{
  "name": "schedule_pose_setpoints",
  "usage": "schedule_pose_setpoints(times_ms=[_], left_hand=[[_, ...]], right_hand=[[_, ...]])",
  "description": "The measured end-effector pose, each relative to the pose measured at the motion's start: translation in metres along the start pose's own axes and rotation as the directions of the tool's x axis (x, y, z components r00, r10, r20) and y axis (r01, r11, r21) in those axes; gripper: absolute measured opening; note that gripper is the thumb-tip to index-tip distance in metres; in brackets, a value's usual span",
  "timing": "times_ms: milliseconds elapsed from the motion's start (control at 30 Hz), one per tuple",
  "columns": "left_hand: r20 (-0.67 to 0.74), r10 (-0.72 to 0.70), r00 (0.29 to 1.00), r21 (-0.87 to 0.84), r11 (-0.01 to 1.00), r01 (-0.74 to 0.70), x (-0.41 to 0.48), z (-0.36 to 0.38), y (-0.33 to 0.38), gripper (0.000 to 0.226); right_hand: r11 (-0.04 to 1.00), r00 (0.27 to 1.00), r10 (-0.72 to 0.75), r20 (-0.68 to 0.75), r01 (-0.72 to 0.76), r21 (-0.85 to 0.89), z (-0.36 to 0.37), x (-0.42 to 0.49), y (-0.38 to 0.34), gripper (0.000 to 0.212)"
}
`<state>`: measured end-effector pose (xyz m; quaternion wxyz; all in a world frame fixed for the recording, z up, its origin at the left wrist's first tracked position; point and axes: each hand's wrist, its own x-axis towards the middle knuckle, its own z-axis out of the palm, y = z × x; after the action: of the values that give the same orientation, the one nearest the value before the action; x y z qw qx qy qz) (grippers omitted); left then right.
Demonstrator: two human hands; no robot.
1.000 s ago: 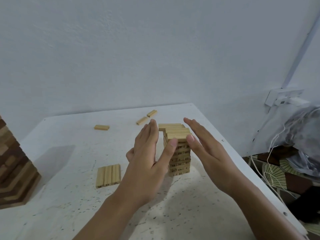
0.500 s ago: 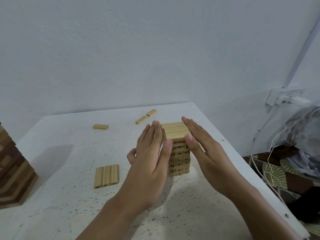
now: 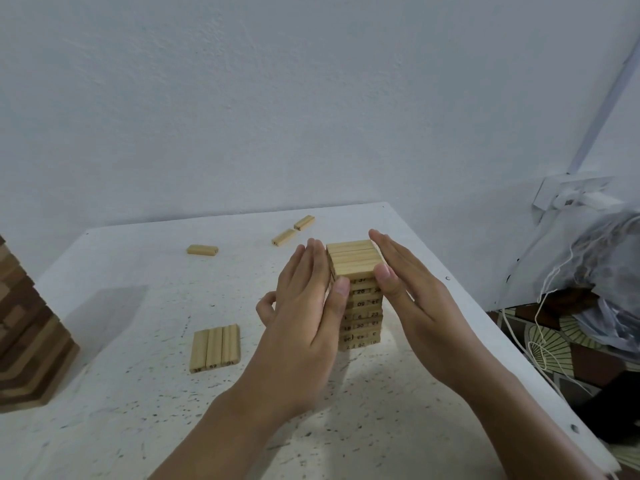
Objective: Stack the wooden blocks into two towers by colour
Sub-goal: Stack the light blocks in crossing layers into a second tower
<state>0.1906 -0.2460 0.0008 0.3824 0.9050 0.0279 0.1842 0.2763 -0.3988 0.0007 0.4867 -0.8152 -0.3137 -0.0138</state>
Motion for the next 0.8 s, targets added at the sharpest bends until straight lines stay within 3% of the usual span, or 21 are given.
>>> schedule_pose_setpoints(times_ms=[133,233,333,433,533,667,800], left_hand=[[0.030,0.011,1.000,0.007,1.000,-0.011,-0.011,-0.014,-0.006,0.073],[0.010,-0.008,1.000,0.041,0.999,0.008,-0.022,-0.039,-0.019,0.069],[-0.037,0.039,0.999,0.085,0.996,-0.035,-0.032,-0.068,-0.036,0.052],[-0.093,0.048,0.995,0.122,0.992,-0.036,-0.050,-0.093,-0.050,0.030],[-0.107,-0.008,0.994,0.137,0.990,0.023,-0.067,-0.113,-0.064,0.016],[0.015,-0.112,0.994,0.187,0.976,0.107,-0.082,-0.129,-0.085,0.032],[0.083,-0.109,0.991,0.227,0.970,0.088,-0.090,-0.132,-0.101,0.039]], right_hand=[[0.995,0.987,-0.070,-0.142,0.059,-0.083,-0.001,-0.007,-0.003,0.051],[0.979,0.925,-0.188,-0.329,0.151,-0.135,-0.002,-0.014,-0.007,0.039],[0.949,0.859,-0.311,-0.408,0.252,-0.191,-0.001,-0.022,-0.017,0.030],[0.900,0.820,-0.432,-0.377,0.362,-0.244,0.009,-0.036,-0.032,0.023],[0.871,0.827,-0.489,-0.278,0.447,-0.202,0.027,-0.047,-0.044,0.018],[0.884,0.876,-0.464,-0.131,0.447,-0.140,0.056,-0.051,-0.056,0.011],[0.899,0.903,-0.429,-0.020,0.425,-0.107,0.079,-0.046,-0.060,0.012]])
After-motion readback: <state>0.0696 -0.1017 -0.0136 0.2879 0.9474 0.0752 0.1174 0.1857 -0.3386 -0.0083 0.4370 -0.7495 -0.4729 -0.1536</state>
